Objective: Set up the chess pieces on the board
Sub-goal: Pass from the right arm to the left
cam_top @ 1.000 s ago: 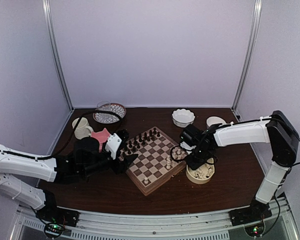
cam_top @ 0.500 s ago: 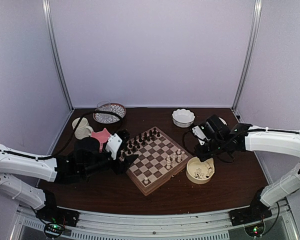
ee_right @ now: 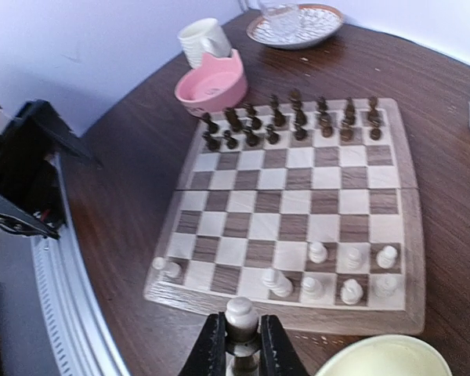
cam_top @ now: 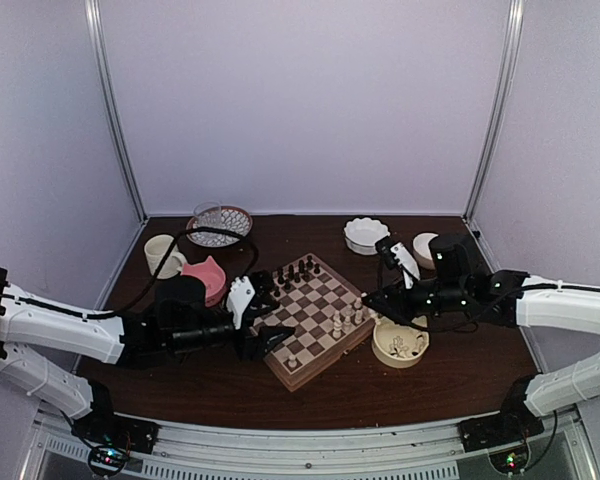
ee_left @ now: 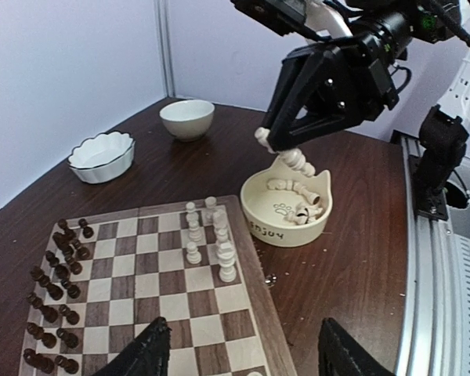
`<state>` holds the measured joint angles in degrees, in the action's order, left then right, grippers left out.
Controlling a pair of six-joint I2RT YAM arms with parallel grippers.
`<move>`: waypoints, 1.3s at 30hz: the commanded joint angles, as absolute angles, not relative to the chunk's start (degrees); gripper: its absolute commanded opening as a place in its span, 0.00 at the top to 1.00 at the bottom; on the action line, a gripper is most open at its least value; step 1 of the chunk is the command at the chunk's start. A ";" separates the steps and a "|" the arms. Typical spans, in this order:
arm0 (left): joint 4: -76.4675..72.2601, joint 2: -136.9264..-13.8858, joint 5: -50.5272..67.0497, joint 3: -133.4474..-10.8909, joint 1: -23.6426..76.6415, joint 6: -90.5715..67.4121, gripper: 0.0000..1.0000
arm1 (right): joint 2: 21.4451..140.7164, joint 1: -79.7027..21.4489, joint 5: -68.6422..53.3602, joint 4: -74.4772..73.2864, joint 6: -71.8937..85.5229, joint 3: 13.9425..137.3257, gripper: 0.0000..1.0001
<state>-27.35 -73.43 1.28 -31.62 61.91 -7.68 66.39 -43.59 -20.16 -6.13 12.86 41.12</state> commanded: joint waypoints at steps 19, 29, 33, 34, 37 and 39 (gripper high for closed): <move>-47.21 -78.92 18.19 -30.32 61.70 -13.80 0.34 | 77.63 -51.65 -39.16 32.96 23.42 45.20 0.94; -49.37 -80.26 21.04 -30.50 61.70 -14.90 0.55 | 81.77 -56.42 -39.90 31.20 18.58 46.97 0.94; -49.70 -80.15 21.46 -30.50 61.66 -14.99 0.69 | 82.90 -57.62 -39.99 30.41 17.90 47.79 0.94; -49.62 -80.03 21.50 -30.50 61.63 -14.98 0.72 | 83.02 -57.74 -40.03 30.21 17.66 47.92 0.94; -49.71 -79.73 21.14 -30.26 61.70 -14.90 0.81 | 83.14 -58.26 -39.65 28.73 16.67 48.50 0.94; -49.61 -79.37 21.04 -30.15 61.67 -14.87 0.85 | 82.98 -58.53 -39.26 27.97 16.08 48.52 0.93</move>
<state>-46.48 -80.07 20.47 -30.72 61.91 -14.79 83.05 -57.82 -39.18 29.08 18.04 46.78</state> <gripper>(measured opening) 0.184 0.128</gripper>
